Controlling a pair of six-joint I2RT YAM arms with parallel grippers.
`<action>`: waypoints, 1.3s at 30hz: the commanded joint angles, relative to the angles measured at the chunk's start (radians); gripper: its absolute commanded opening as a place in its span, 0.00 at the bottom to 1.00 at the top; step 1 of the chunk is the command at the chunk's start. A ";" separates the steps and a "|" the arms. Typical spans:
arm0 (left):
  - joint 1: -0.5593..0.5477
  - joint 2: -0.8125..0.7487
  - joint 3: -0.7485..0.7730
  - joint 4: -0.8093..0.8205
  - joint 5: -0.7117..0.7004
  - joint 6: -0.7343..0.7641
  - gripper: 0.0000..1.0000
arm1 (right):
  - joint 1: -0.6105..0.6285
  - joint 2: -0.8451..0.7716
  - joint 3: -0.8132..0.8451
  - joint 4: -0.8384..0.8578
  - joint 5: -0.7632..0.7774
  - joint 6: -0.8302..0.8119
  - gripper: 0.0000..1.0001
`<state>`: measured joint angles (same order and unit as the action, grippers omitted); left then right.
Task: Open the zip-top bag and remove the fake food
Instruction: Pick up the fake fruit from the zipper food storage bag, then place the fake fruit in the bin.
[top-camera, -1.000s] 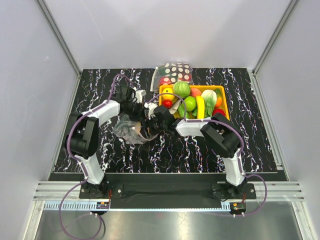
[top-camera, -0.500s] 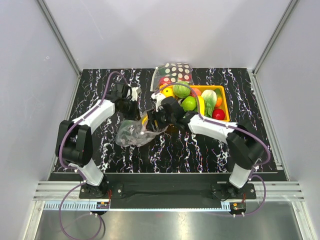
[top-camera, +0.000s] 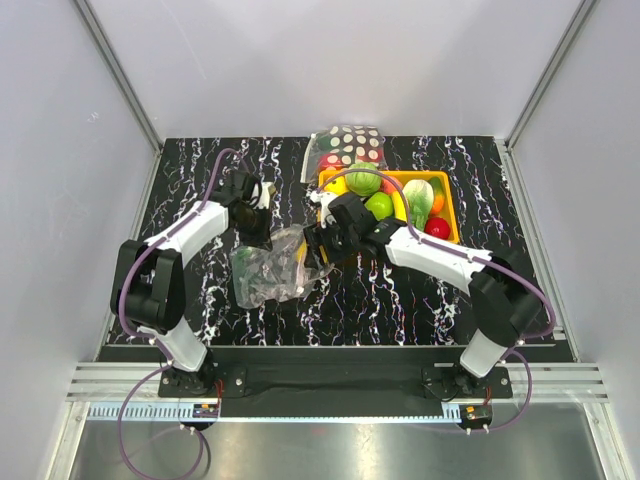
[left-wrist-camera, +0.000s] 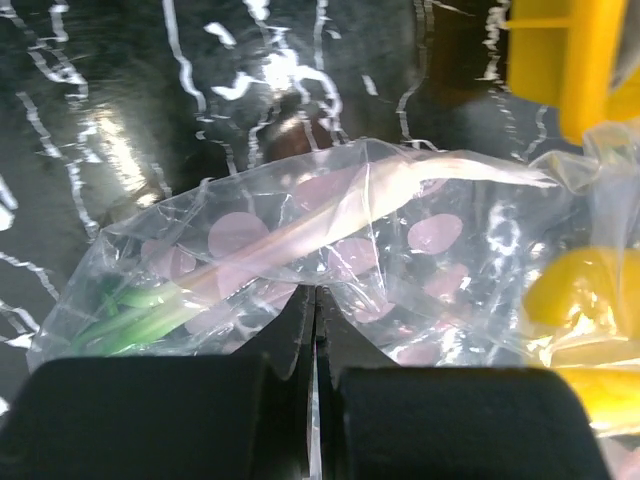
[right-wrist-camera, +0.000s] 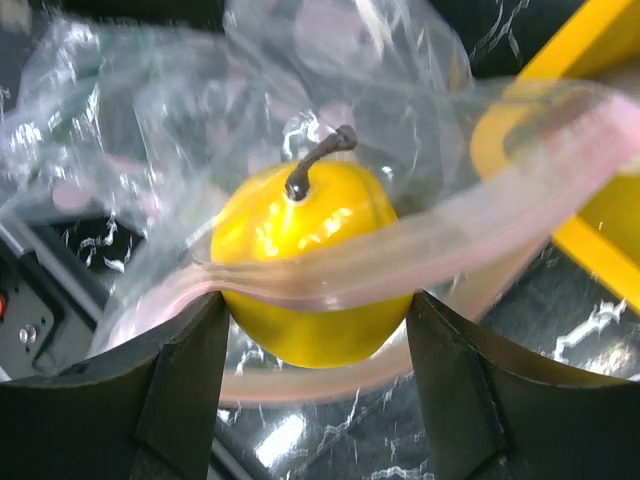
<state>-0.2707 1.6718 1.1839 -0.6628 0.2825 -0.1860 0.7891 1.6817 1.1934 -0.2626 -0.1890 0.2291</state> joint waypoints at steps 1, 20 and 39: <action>0.013 -0.018 0.010 -0.012 -0.080 0.026 0.00 | -0.005 -0.069 0.066 -0.113 -0.033 -0.020 0.18; 0.085 0.109 0.158 -0.008 -0.060 -0.079 0.00 | -0.005 -0.198 0.083 -0.308 -0.124 0.006 0.16; 0.171 0.049 0.123 -0.009 -0.009 -0.072 0.00 | -0.263 -0.019 0.396 -0.382 -0.064 -0.054 0.14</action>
<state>-0.1009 1.7893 1.3064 -0.6849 0.2348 -0.2699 0.5552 1.5776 1.5311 -0.6456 -0.2844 0.2165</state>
